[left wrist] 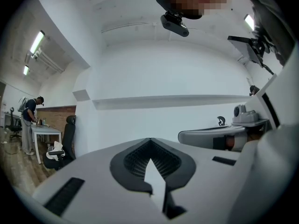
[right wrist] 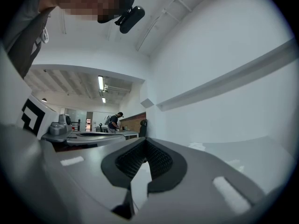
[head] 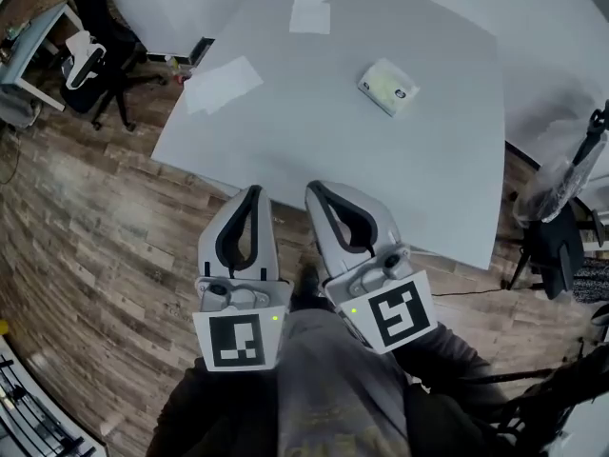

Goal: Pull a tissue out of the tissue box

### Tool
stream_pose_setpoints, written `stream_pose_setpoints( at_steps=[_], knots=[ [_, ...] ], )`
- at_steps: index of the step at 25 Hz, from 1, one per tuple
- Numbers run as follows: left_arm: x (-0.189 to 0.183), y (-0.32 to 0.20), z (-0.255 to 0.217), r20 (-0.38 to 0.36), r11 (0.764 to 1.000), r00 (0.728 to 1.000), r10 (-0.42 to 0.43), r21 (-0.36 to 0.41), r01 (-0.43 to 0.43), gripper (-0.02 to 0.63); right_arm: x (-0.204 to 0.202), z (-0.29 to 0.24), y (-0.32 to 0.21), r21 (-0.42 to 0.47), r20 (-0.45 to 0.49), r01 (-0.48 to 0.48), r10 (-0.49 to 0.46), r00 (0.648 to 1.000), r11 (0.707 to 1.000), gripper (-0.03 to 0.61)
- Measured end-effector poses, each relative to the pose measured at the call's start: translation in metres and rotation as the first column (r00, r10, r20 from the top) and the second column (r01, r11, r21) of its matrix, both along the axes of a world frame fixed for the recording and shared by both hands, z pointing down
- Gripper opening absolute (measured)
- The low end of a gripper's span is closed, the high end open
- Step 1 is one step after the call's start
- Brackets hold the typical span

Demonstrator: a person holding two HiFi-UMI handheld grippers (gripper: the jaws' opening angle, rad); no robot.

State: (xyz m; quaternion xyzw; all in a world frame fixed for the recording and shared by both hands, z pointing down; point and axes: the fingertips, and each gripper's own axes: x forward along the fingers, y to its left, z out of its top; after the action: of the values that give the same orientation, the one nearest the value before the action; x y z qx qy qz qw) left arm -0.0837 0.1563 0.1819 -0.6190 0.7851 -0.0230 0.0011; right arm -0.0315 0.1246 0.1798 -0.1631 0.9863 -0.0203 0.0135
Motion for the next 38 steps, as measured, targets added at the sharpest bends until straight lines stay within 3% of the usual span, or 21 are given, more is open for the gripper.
stream_pose_setpoints(
  at_steps=[11, 23, 32, 38],
  knots=[
    [-0.027, -0.112, -0.006, 0.013, 0.982, 0.982, 0.189, 0.009, -0.189, -0.002, -0.021, 0.001, -0.100, -0.014, 0.006, -0.198, 0.198, 0.980, 0.980, 0.002],
    [-0.040, -0.234, 0.014, -0.035, 0.900, 0.900, 0.435, 0.003, -0.435, -0.002, -0.034, 0.003, -0.211, 0.015, -0.028, -0.432, 0.432, 0.901, 0.902, 0.002],
    [-0.015, -0.280, 0.026, -0.065, 0.848, 0.847, 0.527, -0.023, -0.529, -0.002, -0.007, 0.006, -0.254, 0.011, -0.038, -0.536, 0.536, 0.843, 0.844, 0.002],
    [0.008, -0.330, 0.046, -0.077, 0.838, 0.838, 0.540, -0.050, -0.544, -0.002, 0.013, 0.027, -0.299, -0.011, -0.045, -0.544, 0.543, 0.838, 0.839, 0.002]
  ],
)
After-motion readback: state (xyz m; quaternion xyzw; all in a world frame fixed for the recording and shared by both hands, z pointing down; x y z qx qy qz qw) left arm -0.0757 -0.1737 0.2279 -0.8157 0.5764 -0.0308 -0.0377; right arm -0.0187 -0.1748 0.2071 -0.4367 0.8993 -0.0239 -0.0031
